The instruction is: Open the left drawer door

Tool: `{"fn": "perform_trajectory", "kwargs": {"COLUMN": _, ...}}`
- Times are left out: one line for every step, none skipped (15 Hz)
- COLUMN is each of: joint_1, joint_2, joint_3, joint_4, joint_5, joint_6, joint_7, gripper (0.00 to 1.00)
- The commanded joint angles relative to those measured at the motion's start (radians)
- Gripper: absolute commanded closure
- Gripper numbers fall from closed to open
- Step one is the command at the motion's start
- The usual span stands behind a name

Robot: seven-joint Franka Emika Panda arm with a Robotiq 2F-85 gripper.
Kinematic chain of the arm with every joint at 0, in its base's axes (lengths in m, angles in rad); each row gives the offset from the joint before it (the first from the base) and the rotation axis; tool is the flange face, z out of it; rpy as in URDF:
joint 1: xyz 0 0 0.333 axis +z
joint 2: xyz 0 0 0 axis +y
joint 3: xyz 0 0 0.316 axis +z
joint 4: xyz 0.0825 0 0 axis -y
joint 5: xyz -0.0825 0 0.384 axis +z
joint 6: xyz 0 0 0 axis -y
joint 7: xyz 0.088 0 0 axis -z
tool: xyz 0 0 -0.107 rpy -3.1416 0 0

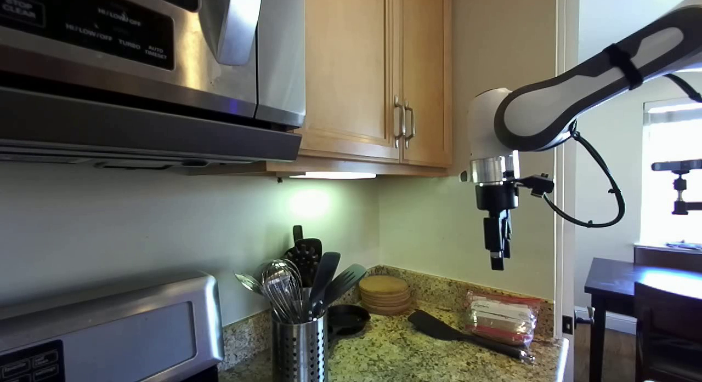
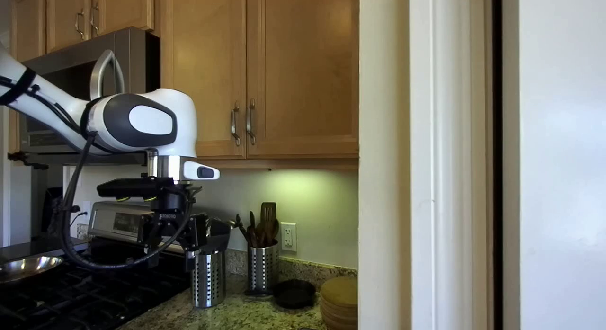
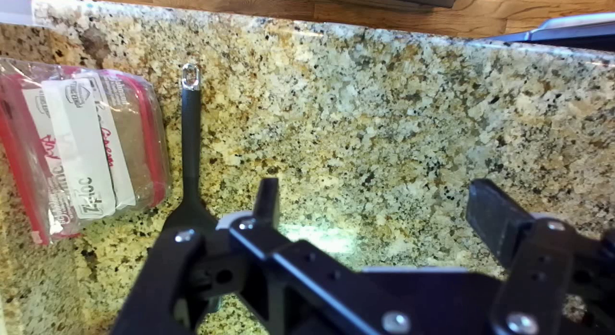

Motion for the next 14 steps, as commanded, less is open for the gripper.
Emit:
{"fn": "perform_trajectory", "kwargs": {"joint_1": 0.010, "joint_2": 0.000, "joint_3": -0.009, "joint_4": 0.002, "joint_5": -0.005, "joint_6": -0.002, "joint_7": 0.004, "gripper": 0.00}}
{"fn": "perform_trajectory", "kwargs": {"joint_1": 0.010, "joint_2": 0.000, "joint_3": -0.009, "joint_4": 0.002, "joint_5": -0.005, "joint_6": -0.002, "joint_7": 0.004, "gripper": 0.00}}
{"fn": "perform_trajectory", "kwargs": {"joint_1": 0.010, "joint_2": 0.000, "joint_3": -0.009, "joint_4": 0.002, "joint_5": -0.005, "joint_6": -0.002, "joint_7": 0.004, "gripper": 0.00}}
{"fn": "perform_trajectory", "kwargs": {"joint_1": 0.010, "joint_2": 0.000, "joint_3": -0.009, "joint_4": 0.002, "joint_5": -0.005, "joint_6": -0.002, "joint_7": 0.004, "gripper": 0.00}}
{"fn": "perform_trajectory", "kwargs": {"joint_1": 0.010, "joint_2": 0.000, "joint_3": -0.009, "joint_4": 0.002, "joint_5": -0.005, "joint_6": -0.002, "joint_7": 0.004, "gripper": 0.00}}
{"fn": "perform_trajectory", "kwargs": {"joint_1": 0.010, "joint_2": 0.000, "joint_3": -0.009, "joint_4": 0.002, "joint_5": -0.005, "joint_6": -0.002, "joint_7": 0.004, "gripper": 0.00}}
{"fn": "perform_trajectory", "kwargs": {"joint_1": 0.010, "joint_2": 0.000, "joint_3": -0.009, "joint_4": 0.002, "joint_5": -0.005, "joint_6": -0.002, "joint_7": 0.004, "gripper": 0.00}}
{"fn": "perform_trajectory", "kwargs": {"joint_1": 0.010, "joint_2": 0.000, "joint_3": -0.009, "joint_4": 0.002, "joint_5": -0.005, "joint_6": -0.002, "joint_7": 0.004, "gripper": 0.00}}
{"fn": "perform_trajectory", "kwargs": {"joint_1": 0.010, "joint_2": 0.000, "joint_3": -0.009, "joint_4": 0.002, "joint_5": -0.005, "joint_6": -0.002, "joint_7": 0.004, "gripper": 0.00}}
{"fn": "perform_trajectory", "kwargs": {"joint_1": 0.010, "joint_2": 0.000, "joint_3": -0.009, "joint_4": 0.002, "joint_5": -0.005, "joint_6": -0.002, "joint_7": 0.004, "gripper": 0.00}}
{"fn": "perform_trajectory", "kwargs": {"joint_1": 0.014, "joint_2": -0.005, "joint_3": -0.005, "joint_4": 0.007, "joint_5": 0.006, "joint_6": -0.002, "joint_7": 0.014, "gripper": 0.00}}
{"fn": "perform_trajectory", "kwargs": {"joint_1": 0.018, "joint_2": -0.015, "joint_3": 0.000, "joint_4": 0.017, "joint_5": 0.017, "joint_6": -0.009, "joint_7": 0.026, "gripper": 0.00}}
{"fn": "perform_trajectory", "kwargs": {"joint_1": 0.019, "joint_2": -0.028, "joint_3": 0.002, "joint_4": 0.023, "joint_5": 0.024, "joint_6": -0.007, "joint_7": 0.031, "gripper": 0.00}}
{"fn": "perform_trajectory", "kwargs": {"joint_1": 0.006, "joint_2": -0.050, "joint_3": 0.014, "joint_4": 0.027, "joint_5": 0.011, "joint_6": 0.002, "joint_7": 0.064, "gripper": 0.00}}
